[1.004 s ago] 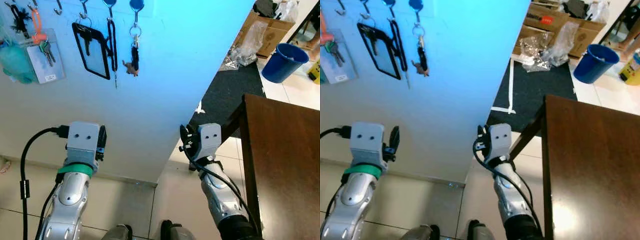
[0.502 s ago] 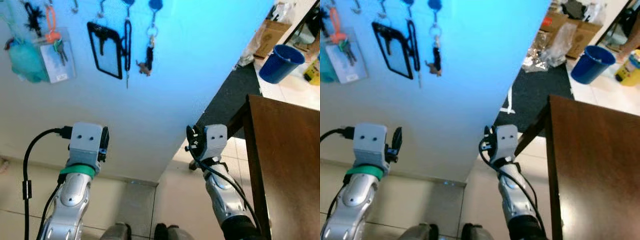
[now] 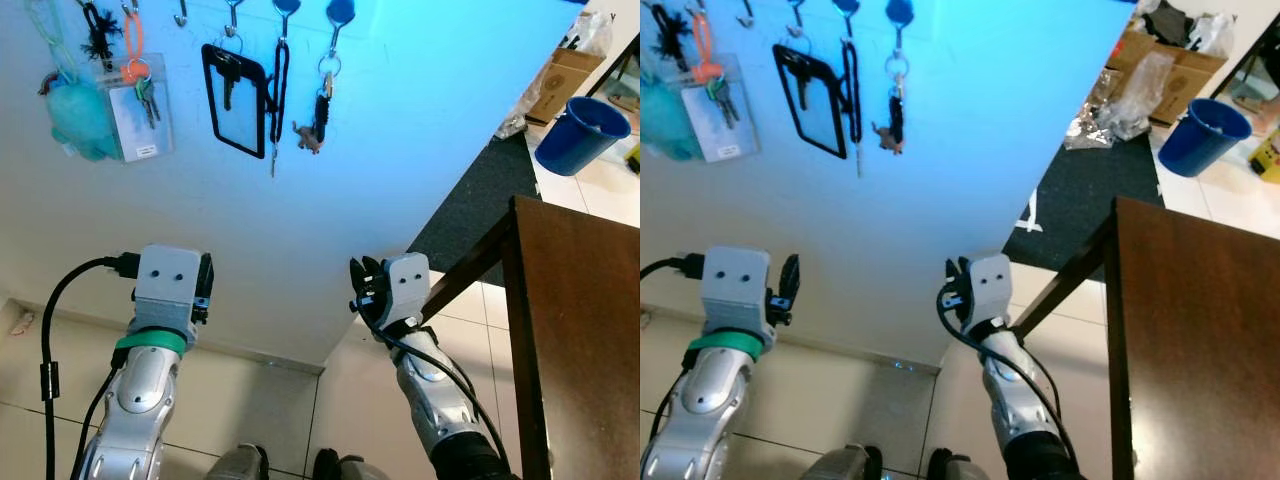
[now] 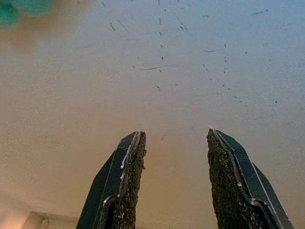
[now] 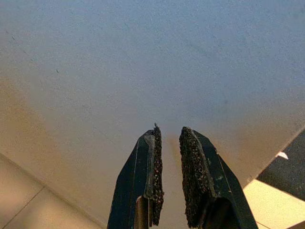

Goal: Hang keys on a hook

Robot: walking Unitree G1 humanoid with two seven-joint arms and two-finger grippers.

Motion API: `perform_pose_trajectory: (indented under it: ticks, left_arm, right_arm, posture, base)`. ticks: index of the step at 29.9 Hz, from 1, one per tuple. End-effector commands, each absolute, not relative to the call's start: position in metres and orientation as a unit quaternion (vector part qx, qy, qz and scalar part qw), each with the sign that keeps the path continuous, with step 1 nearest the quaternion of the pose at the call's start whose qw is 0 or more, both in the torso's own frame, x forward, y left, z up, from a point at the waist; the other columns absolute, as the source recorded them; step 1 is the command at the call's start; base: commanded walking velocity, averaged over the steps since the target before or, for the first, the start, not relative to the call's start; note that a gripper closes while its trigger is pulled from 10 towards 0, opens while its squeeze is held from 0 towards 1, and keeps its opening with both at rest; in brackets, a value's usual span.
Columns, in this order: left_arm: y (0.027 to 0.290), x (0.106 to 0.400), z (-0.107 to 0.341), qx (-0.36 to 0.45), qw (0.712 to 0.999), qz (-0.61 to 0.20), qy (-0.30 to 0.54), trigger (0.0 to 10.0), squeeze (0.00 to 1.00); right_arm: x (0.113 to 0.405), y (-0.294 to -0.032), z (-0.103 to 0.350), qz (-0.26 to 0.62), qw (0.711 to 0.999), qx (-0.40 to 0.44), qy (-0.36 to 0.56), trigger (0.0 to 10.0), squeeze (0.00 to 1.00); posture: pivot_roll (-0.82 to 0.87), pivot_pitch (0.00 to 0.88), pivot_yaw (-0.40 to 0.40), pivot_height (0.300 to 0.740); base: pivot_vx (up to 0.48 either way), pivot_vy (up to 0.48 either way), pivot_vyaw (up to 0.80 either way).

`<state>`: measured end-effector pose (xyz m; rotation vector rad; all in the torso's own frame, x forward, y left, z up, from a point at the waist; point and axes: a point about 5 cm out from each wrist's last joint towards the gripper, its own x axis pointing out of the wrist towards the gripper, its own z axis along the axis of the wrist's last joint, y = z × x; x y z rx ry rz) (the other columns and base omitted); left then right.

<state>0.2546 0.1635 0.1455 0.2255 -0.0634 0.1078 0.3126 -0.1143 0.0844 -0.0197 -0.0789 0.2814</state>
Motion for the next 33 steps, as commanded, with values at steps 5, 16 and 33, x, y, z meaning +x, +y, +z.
perform_pose_trajectory:
  ticks: [5, 16, 33]
  left_arm:
    - [0.167, 0.252, 0.134, 0.119, 0.991, 0.059, -0.016, 10.0, 0.0]
    - [0.193, 0.249, 0.082, 0.162, 0.979, 0.113, 0.055, 10.0, 0.0]
    - [0.158, 0.224, -0.004, 0.097, 0.974, 0.021, 0.202, 10.0, 0.0]
  right_arm:
    - [0.309, -0.12, 0.079, 0.132, 0.991, -0.015, -0.032, 10.0, 0.0]
    - [0.283, -0.155, 0.025, 0.1, 0.988, -0.064, 0.097, 10.0, 0.0]
    - [0.237, -0.168, -0.037, 0.069, 0.961, -0.052, 0.263, 10.0, 0.0]
  posture:
    - [0.25, 0.099, -0.008, 0.74]
    - [0.2, 0.108, -0.035, 0.74]
    - [0.12, 0.096, 0.001, 0.74]
  base:
    - [0.0, 0.0, 0.0]
    - [0.0, 0.0, 0.0]
    - [0.0, 0.0, 0.0]
